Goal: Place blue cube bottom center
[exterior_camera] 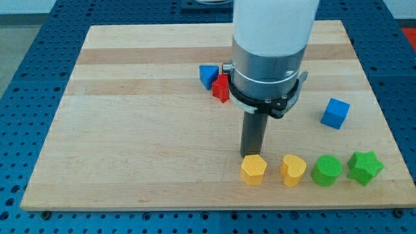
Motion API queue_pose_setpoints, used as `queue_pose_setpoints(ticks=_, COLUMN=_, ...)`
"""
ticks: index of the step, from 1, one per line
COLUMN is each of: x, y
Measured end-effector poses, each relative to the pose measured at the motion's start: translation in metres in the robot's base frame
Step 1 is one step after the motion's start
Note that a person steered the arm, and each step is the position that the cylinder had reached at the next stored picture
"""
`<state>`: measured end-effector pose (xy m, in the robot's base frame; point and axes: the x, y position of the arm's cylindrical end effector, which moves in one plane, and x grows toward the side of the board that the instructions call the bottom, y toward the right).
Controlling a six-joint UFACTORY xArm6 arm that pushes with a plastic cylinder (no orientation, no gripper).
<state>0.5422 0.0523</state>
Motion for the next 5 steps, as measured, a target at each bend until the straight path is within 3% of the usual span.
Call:
queue_pose_setpoints(ticks=2, x=-0.029, y=0.014)
queue_pose_setpoints(ticks=5, x=-0.03, y=0.137)
